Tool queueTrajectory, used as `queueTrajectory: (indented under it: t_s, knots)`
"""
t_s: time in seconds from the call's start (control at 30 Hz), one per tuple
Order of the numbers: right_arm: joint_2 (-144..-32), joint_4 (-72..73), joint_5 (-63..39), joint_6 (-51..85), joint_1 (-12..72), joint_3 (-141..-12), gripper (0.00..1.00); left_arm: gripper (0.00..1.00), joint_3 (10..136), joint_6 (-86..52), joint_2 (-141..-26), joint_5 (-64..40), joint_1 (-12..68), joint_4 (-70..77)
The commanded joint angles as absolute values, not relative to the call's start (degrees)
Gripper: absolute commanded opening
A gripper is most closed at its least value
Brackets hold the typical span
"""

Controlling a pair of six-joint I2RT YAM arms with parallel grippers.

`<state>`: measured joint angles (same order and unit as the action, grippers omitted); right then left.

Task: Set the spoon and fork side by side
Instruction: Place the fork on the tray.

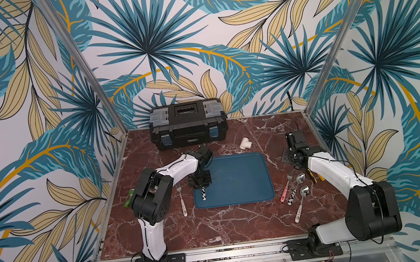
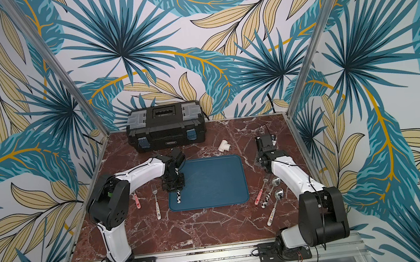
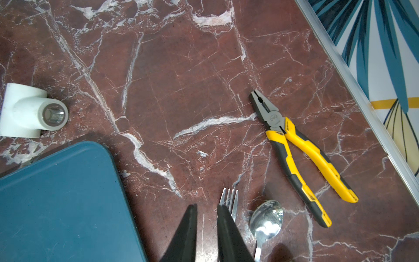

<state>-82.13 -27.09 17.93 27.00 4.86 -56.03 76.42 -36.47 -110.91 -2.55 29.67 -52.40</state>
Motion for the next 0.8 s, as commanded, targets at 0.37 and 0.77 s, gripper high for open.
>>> queueTrajectory:
  t_s: [0.37, 0.77]
  knots:
    - [-81.4, -30.3, 20.0, 27.9, 5.0, -56.3, 0.25, 0.45, 81.1, -34.9, -102.8, -1.8, 30.3, -53.5]
    - [-79.2, -45.0, 10.6, 37.3, 5.1, -52.5, 0.28, 0.58, 83.6, -32.0, -87.5, 9.3, 29.5, -58.6]
